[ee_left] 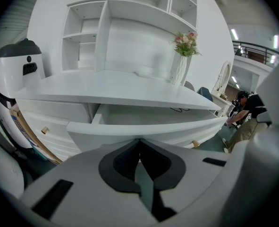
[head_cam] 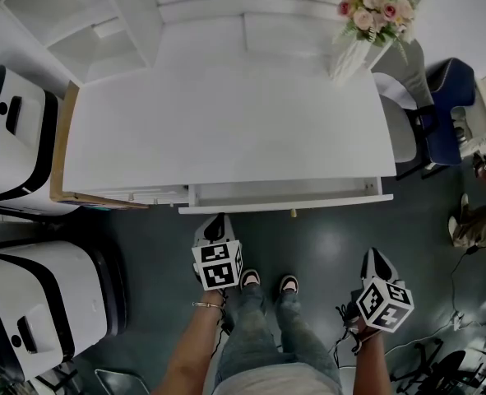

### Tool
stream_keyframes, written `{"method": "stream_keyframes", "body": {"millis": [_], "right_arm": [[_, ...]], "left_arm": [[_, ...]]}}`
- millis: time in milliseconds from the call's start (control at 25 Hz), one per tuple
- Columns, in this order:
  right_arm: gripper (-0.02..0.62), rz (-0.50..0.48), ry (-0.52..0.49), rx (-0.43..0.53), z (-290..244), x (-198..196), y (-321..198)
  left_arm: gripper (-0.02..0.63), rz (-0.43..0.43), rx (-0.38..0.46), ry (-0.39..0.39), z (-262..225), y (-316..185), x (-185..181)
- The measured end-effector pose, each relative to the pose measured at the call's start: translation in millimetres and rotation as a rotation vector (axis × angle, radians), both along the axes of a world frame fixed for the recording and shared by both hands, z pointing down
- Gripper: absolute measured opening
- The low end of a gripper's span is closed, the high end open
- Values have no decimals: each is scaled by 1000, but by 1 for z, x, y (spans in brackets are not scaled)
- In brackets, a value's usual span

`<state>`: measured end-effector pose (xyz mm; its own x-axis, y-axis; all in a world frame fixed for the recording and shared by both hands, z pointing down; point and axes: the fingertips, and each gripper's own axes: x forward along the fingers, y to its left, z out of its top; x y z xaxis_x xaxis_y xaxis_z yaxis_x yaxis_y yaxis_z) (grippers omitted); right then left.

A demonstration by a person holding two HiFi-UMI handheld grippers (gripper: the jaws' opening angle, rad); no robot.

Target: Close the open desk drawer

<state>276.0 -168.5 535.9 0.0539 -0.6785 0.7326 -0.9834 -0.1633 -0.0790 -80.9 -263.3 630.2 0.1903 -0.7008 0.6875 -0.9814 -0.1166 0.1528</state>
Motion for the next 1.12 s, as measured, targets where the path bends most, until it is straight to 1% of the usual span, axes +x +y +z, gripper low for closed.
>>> {"method": "stream_keyframes", "body": {"millis": [520,1120], "right_arm": [[7,-12,1,-10,3,-2,-12],[6,15,7,-15,3,7,-11]], "left_arm": [[18,-5,10,-4,-1,-19,-2],[18,-1,17,-19,0,-40,-4]]}}
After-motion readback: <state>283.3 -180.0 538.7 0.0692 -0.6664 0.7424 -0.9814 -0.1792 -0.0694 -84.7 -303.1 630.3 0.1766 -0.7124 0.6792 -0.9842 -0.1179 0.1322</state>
